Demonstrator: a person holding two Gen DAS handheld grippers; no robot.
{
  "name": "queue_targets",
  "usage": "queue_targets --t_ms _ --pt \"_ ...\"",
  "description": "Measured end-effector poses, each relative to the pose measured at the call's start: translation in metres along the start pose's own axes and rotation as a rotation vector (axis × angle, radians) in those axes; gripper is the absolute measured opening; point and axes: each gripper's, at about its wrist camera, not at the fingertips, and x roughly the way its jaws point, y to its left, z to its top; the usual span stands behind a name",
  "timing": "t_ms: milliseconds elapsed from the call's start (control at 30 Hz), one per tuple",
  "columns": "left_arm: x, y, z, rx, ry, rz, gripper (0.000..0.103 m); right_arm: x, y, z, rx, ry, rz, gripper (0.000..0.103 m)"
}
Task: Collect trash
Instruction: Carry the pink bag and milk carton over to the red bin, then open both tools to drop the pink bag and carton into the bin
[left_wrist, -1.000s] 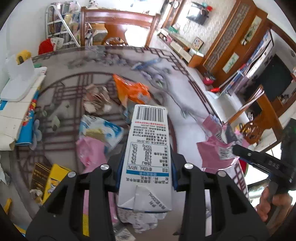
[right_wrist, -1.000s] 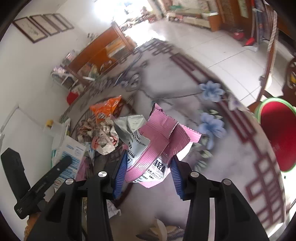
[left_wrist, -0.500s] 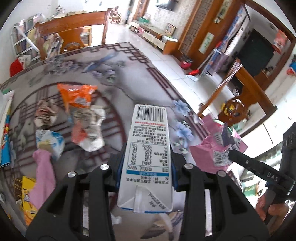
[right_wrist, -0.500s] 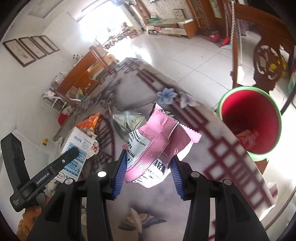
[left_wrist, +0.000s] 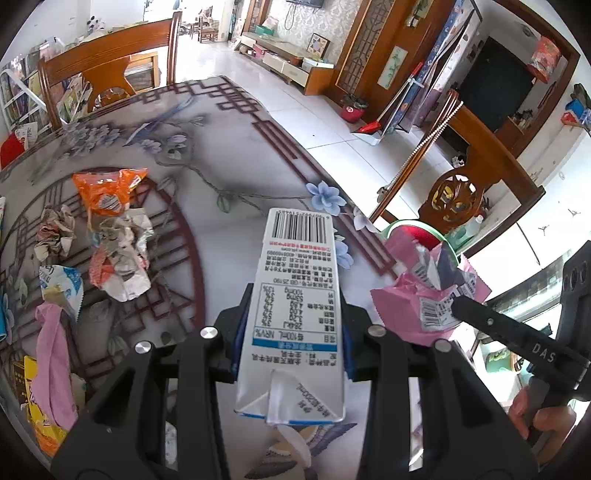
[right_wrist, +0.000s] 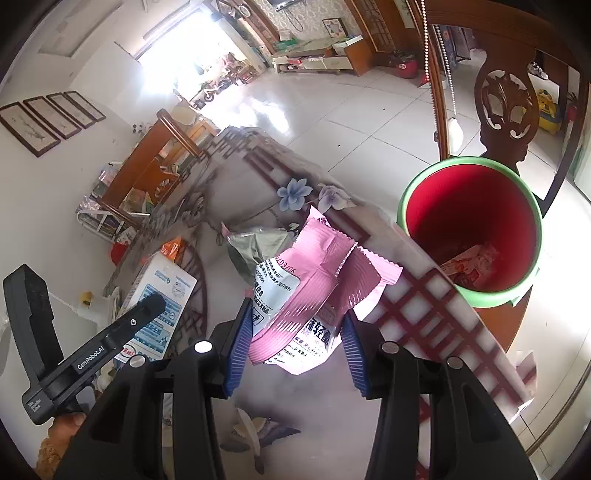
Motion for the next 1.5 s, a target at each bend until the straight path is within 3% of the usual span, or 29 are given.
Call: queue_targets --t_ms 1000,1167,1500 --pt "0.034 -0.031 0.016 0.015 0.044 -0.040 0.037 -0.026 -0.043 0.024 0.067 -0.073 -0.056 0.044" --pt "0.046 -0.055 0.026 0.040 0.048 -0.079 0.037 -0.039 -0.065 0.032 0.099 -0.107 -0.085 0.044" --pt "0.082 -0.125 0.041 0.111 0.096 -0.195 0.037 -0.074 -0.147 0.053 0.226 -0.176 -0.183 0.044"
